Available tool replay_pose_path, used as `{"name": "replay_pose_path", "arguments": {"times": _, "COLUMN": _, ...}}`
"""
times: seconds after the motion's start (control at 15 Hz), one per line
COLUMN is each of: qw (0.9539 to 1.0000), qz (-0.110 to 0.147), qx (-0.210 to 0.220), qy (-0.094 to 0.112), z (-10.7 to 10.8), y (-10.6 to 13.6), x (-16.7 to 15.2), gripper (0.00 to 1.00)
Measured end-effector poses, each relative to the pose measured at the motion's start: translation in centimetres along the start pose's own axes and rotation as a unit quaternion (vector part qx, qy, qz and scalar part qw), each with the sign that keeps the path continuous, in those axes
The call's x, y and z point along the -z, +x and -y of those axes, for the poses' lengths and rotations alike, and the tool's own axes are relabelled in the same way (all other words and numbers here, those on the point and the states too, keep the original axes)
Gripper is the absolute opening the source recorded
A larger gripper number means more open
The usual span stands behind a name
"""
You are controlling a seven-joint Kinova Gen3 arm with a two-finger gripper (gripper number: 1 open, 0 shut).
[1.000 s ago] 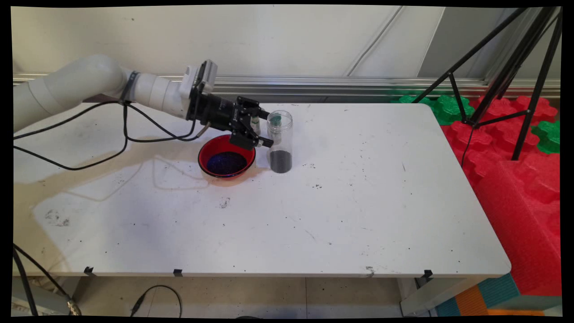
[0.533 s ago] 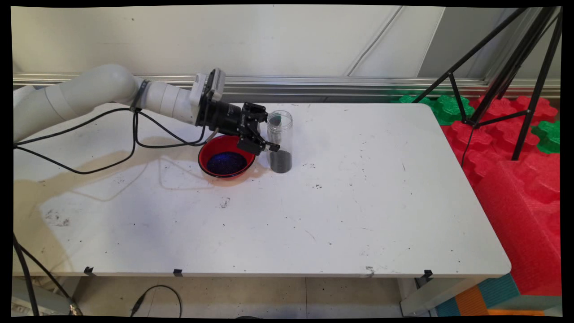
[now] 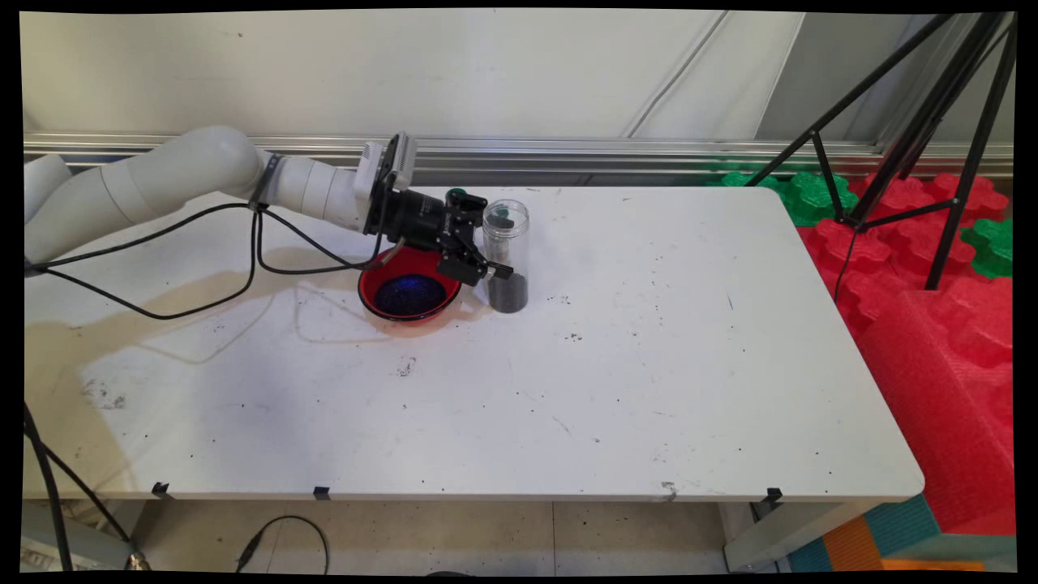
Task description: Pick up the black seasoning powder from the table, then pour the black seasoning powder in the red bowl
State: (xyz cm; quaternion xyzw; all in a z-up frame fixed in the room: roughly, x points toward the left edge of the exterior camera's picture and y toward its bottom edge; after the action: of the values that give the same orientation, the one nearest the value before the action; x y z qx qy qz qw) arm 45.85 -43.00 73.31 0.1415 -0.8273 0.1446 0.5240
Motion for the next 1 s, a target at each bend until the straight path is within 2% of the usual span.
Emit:
{"name": "replay_pose_path", "arguments": {"times": 0.53, "qw": 1.0, "qz": -0.006, "qx": -0.003, "qy": -0.004, "z": 0.21, "y": -0.51, "x": -0.76, "gripper": 1.0}}
{"name": "replay_pose_path", "arguments": {"times": 0.6, "qw": 1.0, "qz": -0.007, "qx": -0.004, "qy": -0.005, "z": 0.22, "y": -0.53, "x": -0.79, "gripper": 0.0}}
{"name": "replay_pose_path", "arguments": {"times": 1.0, "qw": 0.9999, "qz": -0.01, "qx": -0.006, "qy": -0.011, "z": 0.14, "y": -0.62, "x": -0.74, "gripper": 0.0}}
